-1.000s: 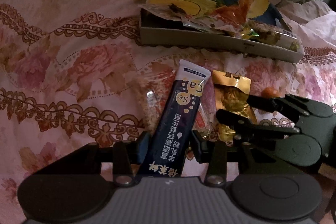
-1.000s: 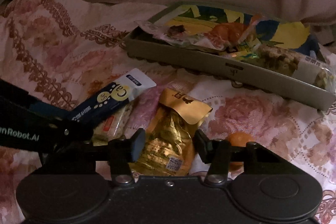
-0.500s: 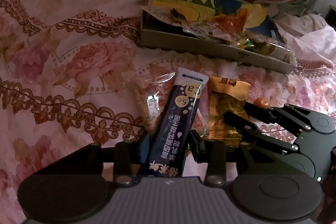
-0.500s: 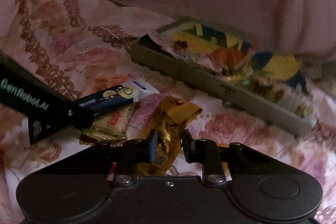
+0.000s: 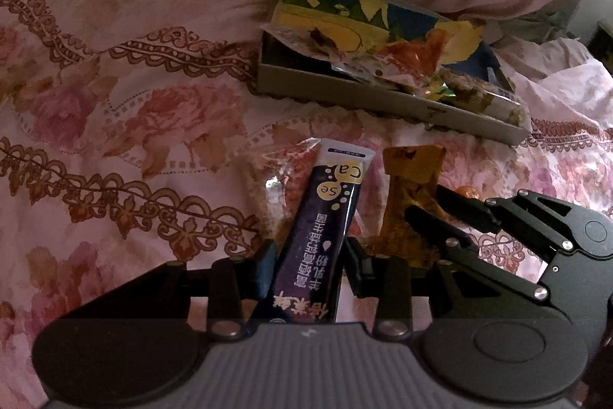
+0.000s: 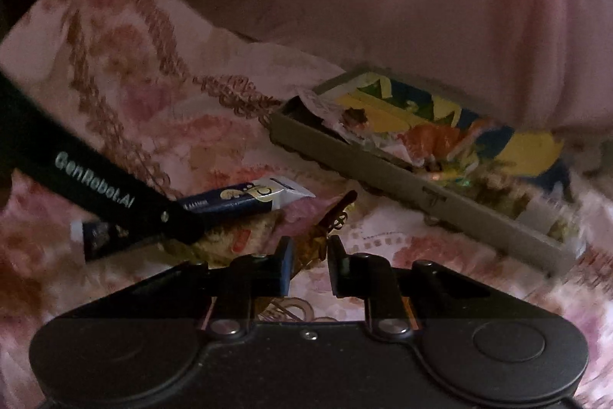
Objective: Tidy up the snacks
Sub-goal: 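Carry Ca bar with left tool while right tool carries gold wrapper to tray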
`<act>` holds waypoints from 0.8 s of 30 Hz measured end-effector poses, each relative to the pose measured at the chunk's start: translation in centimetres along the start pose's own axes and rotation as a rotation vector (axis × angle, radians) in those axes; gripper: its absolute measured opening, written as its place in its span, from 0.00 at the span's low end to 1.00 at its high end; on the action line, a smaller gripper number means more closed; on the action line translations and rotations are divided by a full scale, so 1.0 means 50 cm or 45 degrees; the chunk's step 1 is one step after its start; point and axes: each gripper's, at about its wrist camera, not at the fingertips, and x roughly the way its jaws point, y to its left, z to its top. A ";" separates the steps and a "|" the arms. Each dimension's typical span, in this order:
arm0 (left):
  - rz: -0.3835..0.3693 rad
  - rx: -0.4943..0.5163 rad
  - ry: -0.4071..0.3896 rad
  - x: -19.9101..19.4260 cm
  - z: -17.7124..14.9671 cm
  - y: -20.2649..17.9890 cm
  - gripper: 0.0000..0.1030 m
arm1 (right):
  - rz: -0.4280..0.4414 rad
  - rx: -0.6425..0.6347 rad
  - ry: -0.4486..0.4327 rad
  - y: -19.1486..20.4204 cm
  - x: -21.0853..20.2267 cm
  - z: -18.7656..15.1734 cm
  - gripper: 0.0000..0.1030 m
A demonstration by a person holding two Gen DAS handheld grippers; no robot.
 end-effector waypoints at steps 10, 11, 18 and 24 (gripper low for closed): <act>-0.034 -0.079 -0.021 0.006 0.005 0.012 0.40 | 0.079 0.163 0.105 -0.024 0.040 -0.011 0.24; -0.038 -0.082 -0.025 0.006 0.006 0.012 0.40 | 0.077 0.183 0.109 -0.027 0.042 -0.013 0.24; -0.071 -0.077 -0.060 0.003 0.008 0.007 0.39 | -0.049 -0.050 0.064 0.018 0.020 -0.005 0.14; -0.069 -0.091 -0.119 -0.009 0.009 0.007 0.39 | -0.174 -0.340 -0.001 0.076 0.001 -0.014 0.13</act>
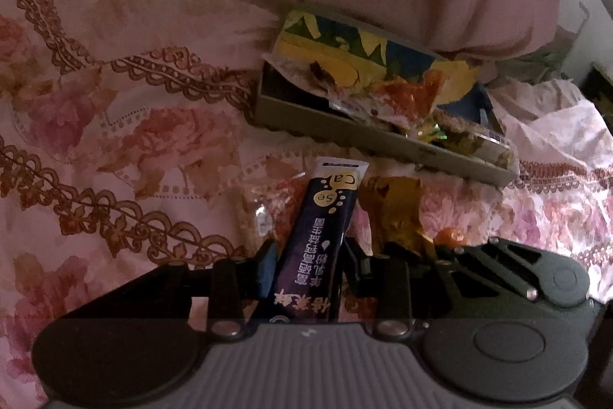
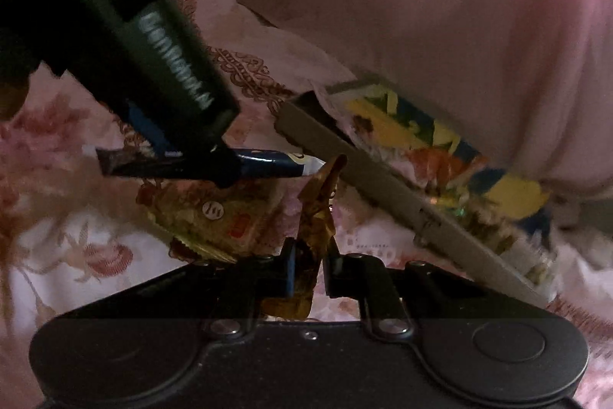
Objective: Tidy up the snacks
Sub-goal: 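Carry Ca bar with left tool while right tool carries gold wrapper to tray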
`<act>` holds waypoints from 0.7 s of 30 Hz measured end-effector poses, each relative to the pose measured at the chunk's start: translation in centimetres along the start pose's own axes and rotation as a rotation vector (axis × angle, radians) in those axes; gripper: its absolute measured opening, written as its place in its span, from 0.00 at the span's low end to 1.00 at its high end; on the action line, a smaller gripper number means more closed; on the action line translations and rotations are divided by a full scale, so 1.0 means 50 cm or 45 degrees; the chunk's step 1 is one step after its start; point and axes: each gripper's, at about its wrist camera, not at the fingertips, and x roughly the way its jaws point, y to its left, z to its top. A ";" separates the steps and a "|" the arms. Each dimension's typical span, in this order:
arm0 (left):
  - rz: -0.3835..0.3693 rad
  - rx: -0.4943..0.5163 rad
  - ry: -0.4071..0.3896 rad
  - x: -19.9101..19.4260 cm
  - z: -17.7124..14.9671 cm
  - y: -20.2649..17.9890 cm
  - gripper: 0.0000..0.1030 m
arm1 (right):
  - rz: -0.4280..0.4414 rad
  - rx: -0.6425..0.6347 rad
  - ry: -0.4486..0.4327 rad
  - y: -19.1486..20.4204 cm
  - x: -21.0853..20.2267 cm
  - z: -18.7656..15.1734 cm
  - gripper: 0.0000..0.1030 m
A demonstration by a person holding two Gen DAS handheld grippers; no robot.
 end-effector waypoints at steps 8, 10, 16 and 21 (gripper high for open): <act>-0.018 -0.025 -0.025 -0.006 0.001 0.005 0.38 | -0.062 0.069 -0.037 -0.033 -0.008 0.006 0.13; -0.028 -0.032 -0.039 -0.010 0.002 0.005 0.38 | -0.077 0.083 -0.055 -0.039 -0.011 0.009 0.13; -0.061 -0.054 -0.104 -0.029 0.005 0.004 0.38 | -0.125 0.117 -0.123 -0.058 -0.028 0.022 0.13; -0.094 -0.019 -0.237 -0.054 0.026 -0.020 0.38 | -0.176 0.162 -0.188 -0.091 -0.040 0.039 0.13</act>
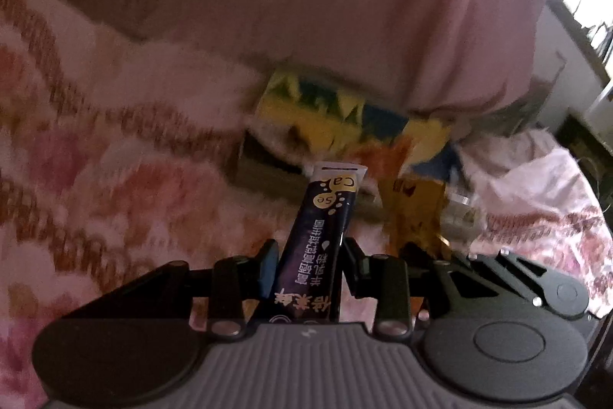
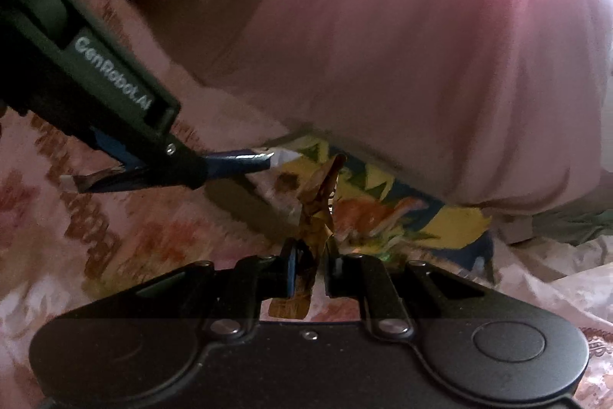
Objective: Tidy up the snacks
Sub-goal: 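Carry Ca bar with left tool while right tool carries gold wrapper to tray, then open left tool over tray while right tool releases gold wrapper inside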
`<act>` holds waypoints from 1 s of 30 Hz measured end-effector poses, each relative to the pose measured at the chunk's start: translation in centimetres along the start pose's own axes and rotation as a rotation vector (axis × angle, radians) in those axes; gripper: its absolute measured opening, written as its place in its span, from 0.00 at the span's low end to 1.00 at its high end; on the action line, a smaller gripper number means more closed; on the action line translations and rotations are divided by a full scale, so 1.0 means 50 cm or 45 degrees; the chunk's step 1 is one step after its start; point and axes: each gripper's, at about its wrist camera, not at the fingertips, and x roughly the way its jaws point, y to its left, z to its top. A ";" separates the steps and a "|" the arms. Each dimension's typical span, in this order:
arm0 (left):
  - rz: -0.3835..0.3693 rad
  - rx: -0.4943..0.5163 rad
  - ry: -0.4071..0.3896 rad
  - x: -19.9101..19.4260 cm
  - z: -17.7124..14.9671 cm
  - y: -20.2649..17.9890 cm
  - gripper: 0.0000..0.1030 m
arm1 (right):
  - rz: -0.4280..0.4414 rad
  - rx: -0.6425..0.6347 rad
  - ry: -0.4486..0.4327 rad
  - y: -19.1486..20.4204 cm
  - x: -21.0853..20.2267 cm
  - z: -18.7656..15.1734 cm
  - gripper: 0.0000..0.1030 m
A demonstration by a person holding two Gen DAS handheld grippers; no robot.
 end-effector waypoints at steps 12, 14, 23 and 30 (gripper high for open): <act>-0.092 0.069 -0.145 0.144 0.127 -0.083 0.38 | -0.118 0.187 -0.020 -0.123 0.075 0.033 0.14; -0.095 0.038 -0.154 0.186 0.136 -0.086 0.38 | -0.128 0.237 -0.009 -0.144 0.094 0.033 0.14; -0.102 -0.035 -0.155 0.310 0.151 -0.067 0.26 | -0.031 0.524 0.066 -0.219 0.198 0.016 0.14; -0.079 0.004 -0.092 0.350 0.138 -0.052 0.24 | -0.030 0.565 0.108 -0.230 0.228 0.013 0.18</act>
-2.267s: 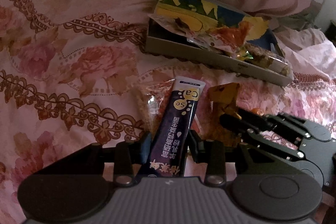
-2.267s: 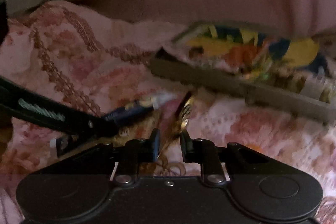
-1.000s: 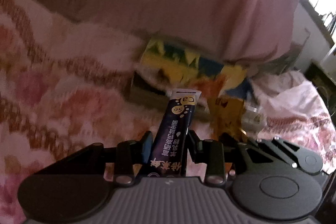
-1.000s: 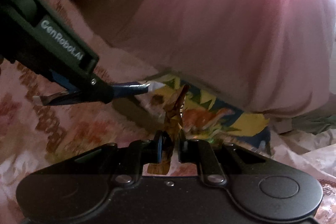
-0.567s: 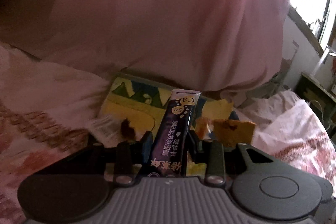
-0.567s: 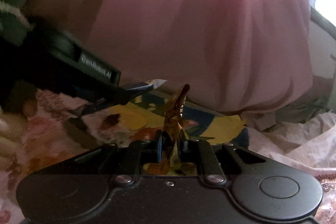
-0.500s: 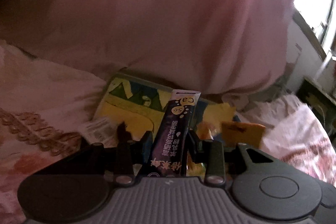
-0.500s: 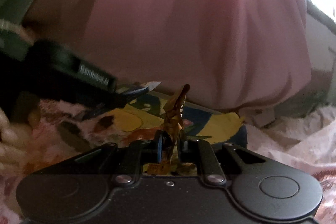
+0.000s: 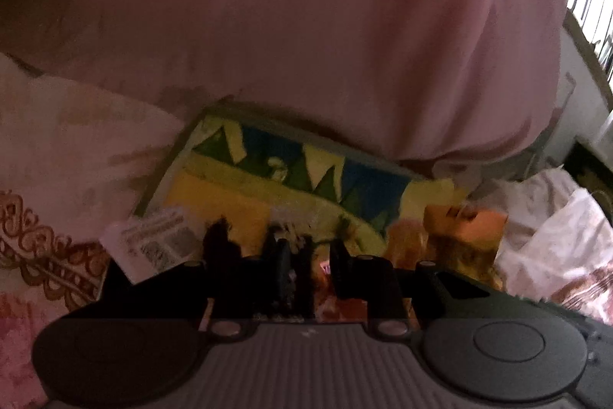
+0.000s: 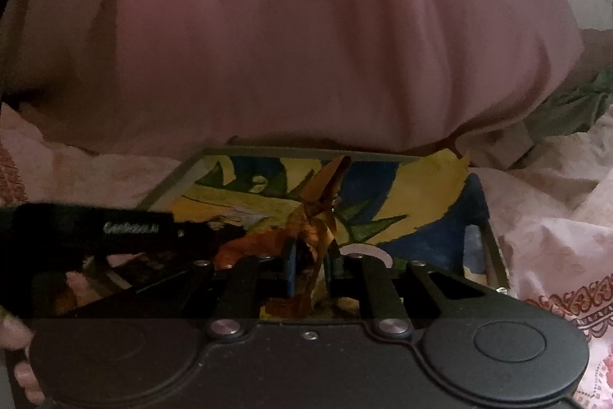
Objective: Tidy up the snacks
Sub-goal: 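Open left tool over tray while right tool releases gold wrapper inside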
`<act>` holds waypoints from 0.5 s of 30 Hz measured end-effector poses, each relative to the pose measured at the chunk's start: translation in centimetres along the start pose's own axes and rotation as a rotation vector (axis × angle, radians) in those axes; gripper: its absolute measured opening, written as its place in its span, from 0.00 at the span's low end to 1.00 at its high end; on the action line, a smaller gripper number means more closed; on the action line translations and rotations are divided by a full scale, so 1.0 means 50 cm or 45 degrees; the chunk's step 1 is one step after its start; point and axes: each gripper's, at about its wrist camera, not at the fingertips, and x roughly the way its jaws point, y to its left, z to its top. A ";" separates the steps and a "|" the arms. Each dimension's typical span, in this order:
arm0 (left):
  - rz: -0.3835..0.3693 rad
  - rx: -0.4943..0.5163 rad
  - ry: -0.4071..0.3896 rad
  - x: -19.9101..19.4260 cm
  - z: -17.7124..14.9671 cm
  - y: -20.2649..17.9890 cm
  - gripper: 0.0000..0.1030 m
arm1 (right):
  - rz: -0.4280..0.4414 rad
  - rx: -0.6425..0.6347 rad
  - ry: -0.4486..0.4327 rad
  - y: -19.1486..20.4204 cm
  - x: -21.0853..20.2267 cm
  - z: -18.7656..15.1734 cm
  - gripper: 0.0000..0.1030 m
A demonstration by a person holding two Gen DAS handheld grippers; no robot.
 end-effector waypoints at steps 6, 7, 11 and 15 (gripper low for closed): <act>0.023 0.000 0.003 -0.003 -0.007 0.000 0.32 | -0.087 0.031 0.038 -0.025 0.003 -0.004 0.38; 0.024 0.003 -0.002 -0.009 -0.007 -0.002 0.37 | -0.096 0.039 0.037 -0.030 0.001 -0.005 0.42; 0.046 0.029 -0.024 -0.035 -0.008 -0.016 0.54 | -0.106 0.087 0.010 -0.049 -0.018 0.003 0.61; 0.069 0.045 -0.059 -0.069 -0.004 -0.025 0.72 | -0.128 0.117 -0.036 -0.061 -0.055 0.015 0.76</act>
